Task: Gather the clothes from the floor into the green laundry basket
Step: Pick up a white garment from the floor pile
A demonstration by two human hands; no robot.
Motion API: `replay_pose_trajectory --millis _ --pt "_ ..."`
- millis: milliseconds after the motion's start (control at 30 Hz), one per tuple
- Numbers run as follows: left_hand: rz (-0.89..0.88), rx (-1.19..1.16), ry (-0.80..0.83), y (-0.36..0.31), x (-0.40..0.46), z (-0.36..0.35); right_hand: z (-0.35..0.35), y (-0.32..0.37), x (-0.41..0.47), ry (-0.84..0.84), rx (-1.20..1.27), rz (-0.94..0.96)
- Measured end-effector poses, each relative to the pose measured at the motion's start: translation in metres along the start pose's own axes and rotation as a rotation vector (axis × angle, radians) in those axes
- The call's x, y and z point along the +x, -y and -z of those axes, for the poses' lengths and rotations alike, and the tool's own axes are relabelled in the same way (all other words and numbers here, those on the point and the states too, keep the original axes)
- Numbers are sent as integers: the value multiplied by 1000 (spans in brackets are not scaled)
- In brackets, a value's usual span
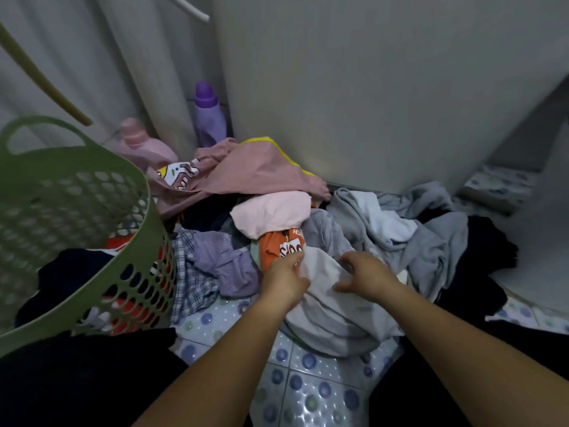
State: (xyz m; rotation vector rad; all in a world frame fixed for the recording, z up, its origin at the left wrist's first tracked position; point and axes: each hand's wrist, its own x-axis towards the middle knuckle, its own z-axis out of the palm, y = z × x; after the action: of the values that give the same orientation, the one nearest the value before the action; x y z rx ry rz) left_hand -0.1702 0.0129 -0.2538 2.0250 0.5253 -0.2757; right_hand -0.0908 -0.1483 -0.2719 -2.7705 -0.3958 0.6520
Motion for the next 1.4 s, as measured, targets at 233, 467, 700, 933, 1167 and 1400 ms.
replay_pose_trajectory --millis 233,467,700,933,1167,1400 --pt "28 -48 52 13 -17 -24 -22 0 -8 -152 -266 63" --pt "9 -51 9 -2 -17 -27 54 66 -22 -95 956 192" --pt "76 -304 -256 -14 -4 -11 121 110 -51 -54 1541 502" --pt "90 -1088 -241 -59 -4 39 123 92 -30 -244 1261 396" --pt "-36 -1430 -136 -84 -15 73 71 74 -17 -29 553 382" --pt "-155 -1400 6 -92 -37 113 44 101 -10 71 1006 110"
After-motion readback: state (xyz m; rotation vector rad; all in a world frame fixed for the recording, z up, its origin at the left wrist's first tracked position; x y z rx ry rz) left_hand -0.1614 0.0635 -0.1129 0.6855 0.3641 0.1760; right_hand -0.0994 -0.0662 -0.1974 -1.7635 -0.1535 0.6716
